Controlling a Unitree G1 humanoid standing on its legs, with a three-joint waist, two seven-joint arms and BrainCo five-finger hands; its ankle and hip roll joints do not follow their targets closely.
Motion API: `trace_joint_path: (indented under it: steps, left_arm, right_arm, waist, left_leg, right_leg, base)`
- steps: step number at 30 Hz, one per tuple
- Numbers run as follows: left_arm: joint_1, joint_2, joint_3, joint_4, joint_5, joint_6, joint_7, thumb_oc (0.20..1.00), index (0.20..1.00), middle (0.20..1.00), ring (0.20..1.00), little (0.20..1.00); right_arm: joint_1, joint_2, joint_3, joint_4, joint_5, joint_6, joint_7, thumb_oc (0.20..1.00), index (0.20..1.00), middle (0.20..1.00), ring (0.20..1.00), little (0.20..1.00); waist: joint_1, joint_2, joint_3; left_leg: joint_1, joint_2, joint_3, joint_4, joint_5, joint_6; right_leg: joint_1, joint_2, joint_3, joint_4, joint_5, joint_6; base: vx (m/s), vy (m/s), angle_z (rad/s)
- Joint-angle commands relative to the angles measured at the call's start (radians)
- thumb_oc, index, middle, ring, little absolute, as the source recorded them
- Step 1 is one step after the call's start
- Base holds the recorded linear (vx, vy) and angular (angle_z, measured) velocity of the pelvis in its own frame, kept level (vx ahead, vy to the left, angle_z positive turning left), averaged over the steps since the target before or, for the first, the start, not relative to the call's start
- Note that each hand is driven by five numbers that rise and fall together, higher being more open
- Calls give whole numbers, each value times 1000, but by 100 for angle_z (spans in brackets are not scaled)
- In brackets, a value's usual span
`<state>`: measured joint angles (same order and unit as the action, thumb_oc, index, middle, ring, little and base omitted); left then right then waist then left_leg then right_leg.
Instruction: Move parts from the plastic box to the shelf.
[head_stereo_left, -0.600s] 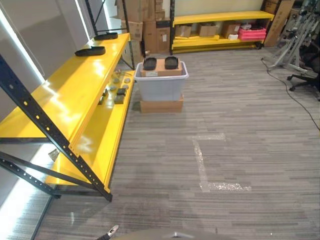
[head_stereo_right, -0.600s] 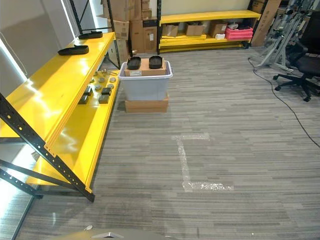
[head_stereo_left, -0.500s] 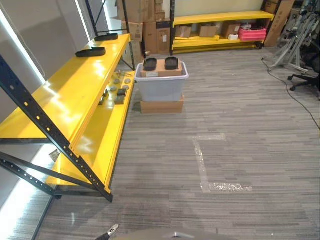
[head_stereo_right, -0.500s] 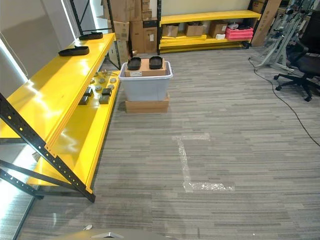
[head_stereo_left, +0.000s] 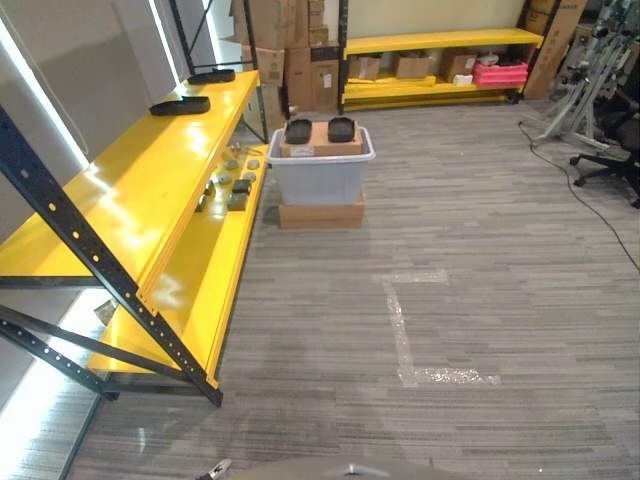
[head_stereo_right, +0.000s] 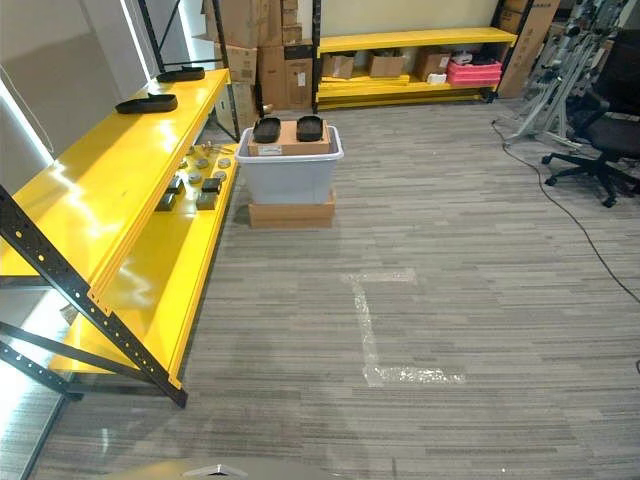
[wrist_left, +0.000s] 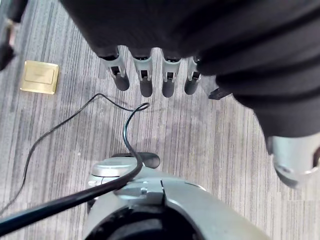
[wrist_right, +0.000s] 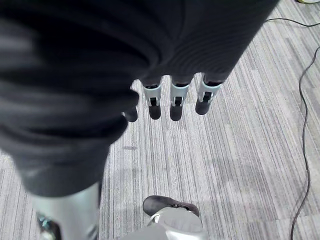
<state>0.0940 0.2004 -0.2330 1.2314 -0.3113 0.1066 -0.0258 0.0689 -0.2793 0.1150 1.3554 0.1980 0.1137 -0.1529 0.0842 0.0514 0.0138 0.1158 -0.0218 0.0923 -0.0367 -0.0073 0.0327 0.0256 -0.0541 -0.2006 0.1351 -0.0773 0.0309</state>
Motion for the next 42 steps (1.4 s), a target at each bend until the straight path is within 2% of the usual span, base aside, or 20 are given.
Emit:
trace_joint_path:
  steps: [1,13,18,23,24,25,29,32,36,38,40,41,42]
  left_arm:
    - [-50,9,59,30,11,-7,23,1000,1000,1000,1000,1000]
    - [-63,9,83,56,-22,43,34,1000,1000,1000,1000,1000]
    - [-68,7,89,60,-31,24,43,1000,1000,1000,1000,1000]
    - [-67,5,90,50,-50,1,32,1000,1000,1000,1000,1000]
    - [-67,4,91,49,-63,-9,27,1000,1000,1000,1000,1000]
    - [-68,6,98,37,-110,-49,-13,1000,1000,1000,1000,1000]
    - [-66,10,82,-10,-115,-59,-18,1000,1000,1000,1000,1000]
    - [-70,20,74,-17,-118,-53,-23,1000,1000,1000,1000,1000]
    - [-76,22,73,-15,-137,-45,-27,1000,1000,1000,1000,1000]
    - [-82,26,67,-16,-159,-51,-24,1000,1000,1000,1000,1000]
    - [-86,30,63,-21,-174,-55,-34,1000,1000,1000,1000,1000]
    - [-86,30,63,-23,-194,-58,-36,1000,1000,1000,1000,1000]
    - [-86,31,69,-24,-228,-60,-43,1000,1000,1000,1000,1000]
  right_arm:
    - [-37,26,31,72,4,6,-7,1000,1000,1000,1000,1000]
    - [-34,25,40,62,-20,12,2,1000,1000,1000,1000,1000]
    - [-38,24,43,65,-19,5,2,1000,1000,1000,1000,1000]
    - [-46,17,19,59,75,-29,-1,1000,1000,1000,1000,1000]
    - [-49,15,10,58,90,-38,-3,1000,1000,1000,1000,1000]
    - [-54,8,-8,54,144,-72,-12,1000,1000,1000,1000,1000]
    - [-59,-13,-51,29,216,-87,-8,1000,1000,1000,1000,1000]
    - [-60,-22,-73,19,241,-85,-8,1000,1000,1000,1000,1000]
    - [-59,-16,-78,3,275,-74,-20,1000,1000,1000,1000,1000]
    - [-65,-13,-76,-33,293,-77,-24,1000,1000,1000,1000,1000]
    - [-66,-13,-70,-63,308,-81,-11,1000,1000,1000,1000,1000]
    - [-66,-12,-66,-81,302,-84,-12,1000,1000,1000,1000,1000]
    - [-64,-9,-63,-98,298,-90,-1,1000,1000,1000,1000,1000]
  waist:
    - [12,-46,15]
    - [4,-54,22]
    - [8,-57,22]
    - [14,-56,22]
    - [15,-56,22]
    - [17,-56,23]
    - [20,-52,25]
    - [18,-52,32]
    - [9,-53,53]
    - [-4,-41,103]
    - [-7,-38,134]
    - [-8,-43,149]
    - [-10,-59,161]
  left_leg:
    - [-6,3,53,-35,-10,-38]
    - [-5,3,56,-29,-15,-37]
    - [-5,1,50,-27,-16,-37]
    - [-6,-5,40,-20,-19,-34]
    - [-7,-6,38,-18,-20,-33]
    - [-5,-10,35,-14,-22,-30]
    - [-7,-21,28,-6,-30,-18]
    - [-16,-34,18,10,-41,1]
    - [-35,-52,9,46,-60,39]
    - [-51,-64,-8,86,-75,79]
    - [-65,-74,-7,119,-89,99]
    - [-70,-84,-6,137,-101,104]
    - [-73,-100,-10,157,-117,103]
  right_leg:
    - [76,-87,-7,-222,161,127]
    - [74,-88,-3,-217,161,127]
    - [77,-89,-4,-216,162,128]
    - [79,-93,-4,-212,161,129]
    - [80,-94,-3,-211,161,129]
    - [83,-99,-4,-207,160,130]
    - [77,-109,2,-182,151,133]
    - [57,-119,13,-121,130,134]
    - [-13,-135,24,40,120,136]
    - [-163,-141,40,299,179,154]
    - [-255,-152,44,418,225,155]
    - [-288,-163,40,423,257,160]
    - [-298,-174,30,354,287,172]
  base:
    - [-2,7,-6]
    - [0,1,-1]
    - [6,4,0]
    - [36,39,0]
    - [69,90,-1]
    - [67,87,-1]
    - [69,125,-3]
    - [62,121,-3]
    - [42,128,-3]
    - [-32,154,-5]
    - [-11,104,-24]
    - [97,-8,-27]
    - [130,-55,-20]
